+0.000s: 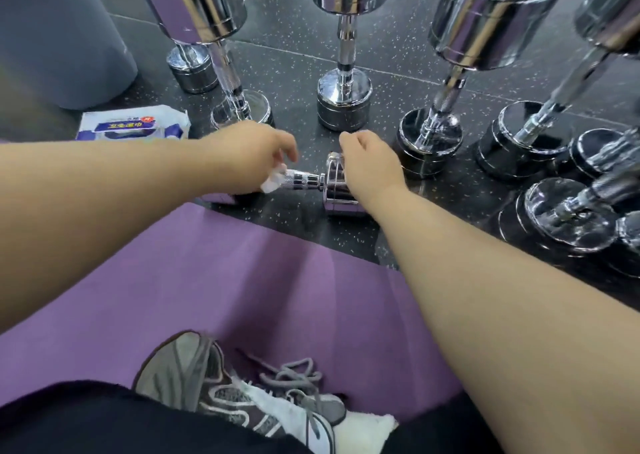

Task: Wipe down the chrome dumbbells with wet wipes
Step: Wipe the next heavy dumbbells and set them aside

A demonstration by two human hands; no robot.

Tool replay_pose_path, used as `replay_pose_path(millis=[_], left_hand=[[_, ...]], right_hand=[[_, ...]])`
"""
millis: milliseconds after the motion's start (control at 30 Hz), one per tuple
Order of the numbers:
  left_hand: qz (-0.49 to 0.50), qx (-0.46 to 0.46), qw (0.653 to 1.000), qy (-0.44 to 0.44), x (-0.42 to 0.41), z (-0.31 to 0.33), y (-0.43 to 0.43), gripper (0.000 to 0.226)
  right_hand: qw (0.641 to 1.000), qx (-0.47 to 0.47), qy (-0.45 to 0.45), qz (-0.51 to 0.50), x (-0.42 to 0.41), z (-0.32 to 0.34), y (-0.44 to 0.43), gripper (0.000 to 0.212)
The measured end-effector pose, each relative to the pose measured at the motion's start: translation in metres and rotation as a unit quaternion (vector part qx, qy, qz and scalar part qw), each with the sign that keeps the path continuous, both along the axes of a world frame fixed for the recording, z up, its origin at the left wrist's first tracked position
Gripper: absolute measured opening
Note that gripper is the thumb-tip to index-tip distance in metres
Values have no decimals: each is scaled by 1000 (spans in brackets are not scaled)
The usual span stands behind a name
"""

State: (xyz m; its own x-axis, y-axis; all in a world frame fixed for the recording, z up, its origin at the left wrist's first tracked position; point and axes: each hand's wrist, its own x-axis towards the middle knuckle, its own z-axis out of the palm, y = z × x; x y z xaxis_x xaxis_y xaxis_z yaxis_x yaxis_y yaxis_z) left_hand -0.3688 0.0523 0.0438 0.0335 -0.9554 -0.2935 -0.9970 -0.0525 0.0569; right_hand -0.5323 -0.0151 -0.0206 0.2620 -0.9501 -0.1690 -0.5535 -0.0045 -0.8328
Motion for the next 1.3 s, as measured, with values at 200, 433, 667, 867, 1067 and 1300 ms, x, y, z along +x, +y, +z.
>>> replay_pose_path(millis=[200,433,667,867,1067,1300], left_hand=[[90,79,993,-22,-80,4,-23,33],[267,110,955,72,-86,-3,-19,24],[270,88,945,160,-91,-16,-15,72],[275,95,940,179,-84,-17,-11,69],[341,-15,881,329,-81,9,-12,56],[345,-83,619,701,-124,54,-10,46]], right_hand=[[970,193,-38,-146,-41,-16,35,54],[901,390,-164,-92,-52,13,25,36],[807,531,-259,-7,-52,3,27,57],[765,495,-396,-118,-45,-12,51,41],[788,396,-464,-80,-27,21,43,39],[921,197,-336,2,-66,127,10,23]])
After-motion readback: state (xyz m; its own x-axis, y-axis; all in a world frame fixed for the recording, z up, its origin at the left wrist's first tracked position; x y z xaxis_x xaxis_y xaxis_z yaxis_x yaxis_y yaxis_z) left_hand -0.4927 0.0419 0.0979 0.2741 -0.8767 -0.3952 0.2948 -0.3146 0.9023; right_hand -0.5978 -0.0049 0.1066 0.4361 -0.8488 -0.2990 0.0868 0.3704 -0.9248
